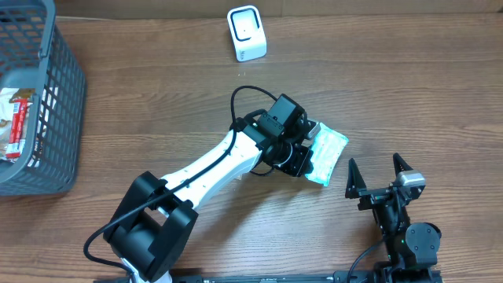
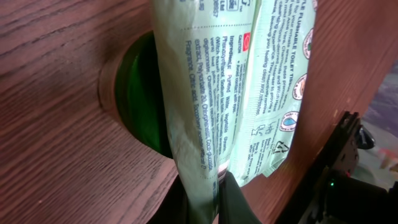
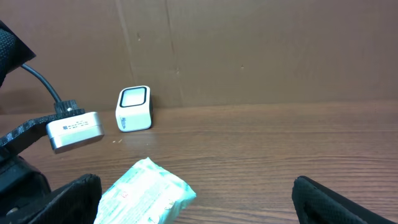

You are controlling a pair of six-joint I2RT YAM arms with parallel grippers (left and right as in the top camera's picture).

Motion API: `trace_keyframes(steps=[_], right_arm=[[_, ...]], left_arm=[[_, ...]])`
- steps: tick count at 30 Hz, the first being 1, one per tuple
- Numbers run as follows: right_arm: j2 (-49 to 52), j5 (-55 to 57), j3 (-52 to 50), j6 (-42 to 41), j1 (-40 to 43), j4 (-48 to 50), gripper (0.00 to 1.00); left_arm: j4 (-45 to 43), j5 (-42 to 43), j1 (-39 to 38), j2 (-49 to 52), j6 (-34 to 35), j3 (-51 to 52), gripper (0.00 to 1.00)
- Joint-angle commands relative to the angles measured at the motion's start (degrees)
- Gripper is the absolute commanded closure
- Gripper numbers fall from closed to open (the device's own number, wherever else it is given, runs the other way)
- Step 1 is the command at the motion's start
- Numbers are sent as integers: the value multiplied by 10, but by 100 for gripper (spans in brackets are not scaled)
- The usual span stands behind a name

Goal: Scan the item barcode

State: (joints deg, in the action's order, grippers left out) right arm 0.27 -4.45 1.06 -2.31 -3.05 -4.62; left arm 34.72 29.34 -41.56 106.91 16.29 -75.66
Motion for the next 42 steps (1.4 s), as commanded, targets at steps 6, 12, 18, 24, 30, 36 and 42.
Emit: trace_keyframes(steps=[6,12,18,24,30,36,42], right_arm=[[-1,5,-6,3,1,2,0],[-1,5,-6,3,1,2,0],[-1,5,-6,3,1,2,0],[-1,5,-6,3,1,2,0],[-1,5,-6,3,1,2,0],[-1,5,-6,3,1,2,0],[-1,5,-6,3,1,2,0]], left_arm=[[-22,134,28,1,-18,6,96],[-52,236,56,1,-22,6,96],[-63,292,82,1,-22,5,96],[-14,255,83,1,-59,5,96],[73,177,83,1,-118,5,96],[97,134,83,1,-138,5,96],[102,-6,83,1,-130,5,96]])
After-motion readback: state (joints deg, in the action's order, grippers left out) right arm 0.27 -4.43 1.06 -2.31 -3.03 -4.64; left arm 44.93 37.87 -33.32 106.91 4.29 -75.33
